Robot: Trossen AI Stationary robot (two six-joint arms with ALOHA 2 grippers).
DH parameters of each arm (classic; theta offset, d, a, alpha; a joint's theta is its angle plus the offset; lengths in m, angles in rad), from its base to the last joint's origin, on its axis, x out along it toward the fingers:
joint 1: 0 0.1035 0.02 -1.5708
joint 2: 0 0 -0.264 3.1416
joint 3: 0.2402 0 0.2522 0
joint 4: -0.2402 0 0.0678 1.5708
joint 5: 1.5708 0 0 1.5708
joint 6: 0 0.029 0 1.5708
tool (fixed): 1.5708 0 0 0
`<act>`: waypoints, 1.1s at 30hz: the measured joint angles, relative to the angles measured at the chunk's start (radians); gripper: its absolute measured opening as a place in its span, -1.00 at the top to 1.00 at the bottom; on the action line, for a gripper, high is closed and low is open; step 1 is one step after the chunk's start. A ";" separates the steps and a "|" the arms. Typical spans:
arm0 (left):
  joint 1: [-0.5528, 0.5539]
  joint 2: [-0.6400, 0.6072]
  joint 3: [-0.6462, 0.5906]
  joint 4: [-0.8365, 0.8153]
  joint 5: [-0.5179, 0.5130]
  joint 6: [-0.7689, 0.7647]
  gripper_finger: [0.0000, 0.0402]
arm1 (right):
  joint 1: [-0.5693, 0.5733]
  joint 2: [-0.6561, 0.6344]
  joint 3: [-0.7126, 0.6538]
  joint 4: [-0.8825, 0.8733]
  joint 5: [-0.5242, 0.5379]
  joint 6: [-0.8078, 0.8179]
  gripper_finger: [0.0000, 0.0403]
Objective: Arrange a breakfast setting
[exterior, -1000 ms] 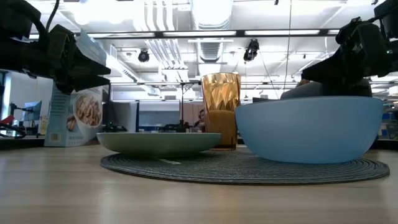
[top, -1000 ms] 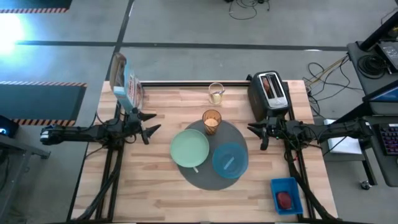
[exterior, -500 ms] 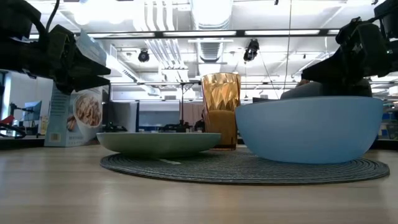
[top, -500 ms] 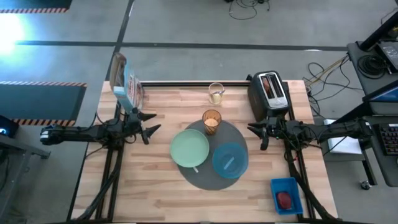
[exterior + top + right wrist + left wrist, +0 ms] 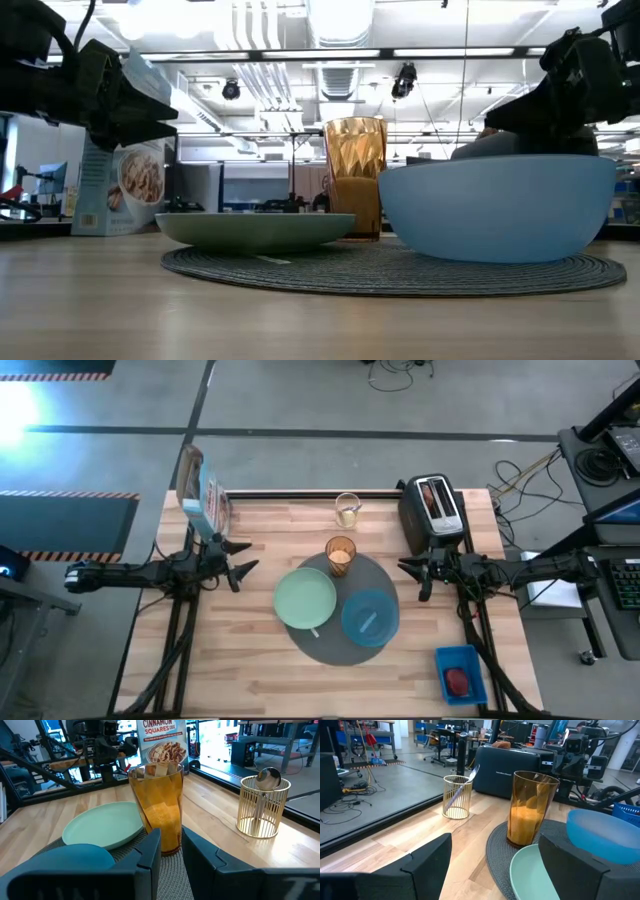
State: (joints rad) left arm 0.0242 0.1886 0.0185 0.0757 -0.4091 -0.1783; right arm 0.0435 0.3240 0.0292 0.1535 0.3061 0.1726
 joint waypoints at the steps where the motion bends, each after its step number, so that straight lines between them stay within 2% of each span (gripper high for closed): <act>1: 0.000 0.000 0.000 0.000 0.000 0.000 -0.40 | 0.000 0.000 0.000 0.000 0.000 0.000 0.66; 33: 0.000 0.000 0.000 -0.004 0.000 0.000 -0.40 | -0.001 0.000 -0.002 0.031 0.009 -0.017 0.66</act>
State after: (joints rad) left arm 0.0238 0.1885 0.0185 0.0719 -0.4091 -0.1783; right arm 0.0429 0.3244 0.0276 0.1849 0.3154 0.1557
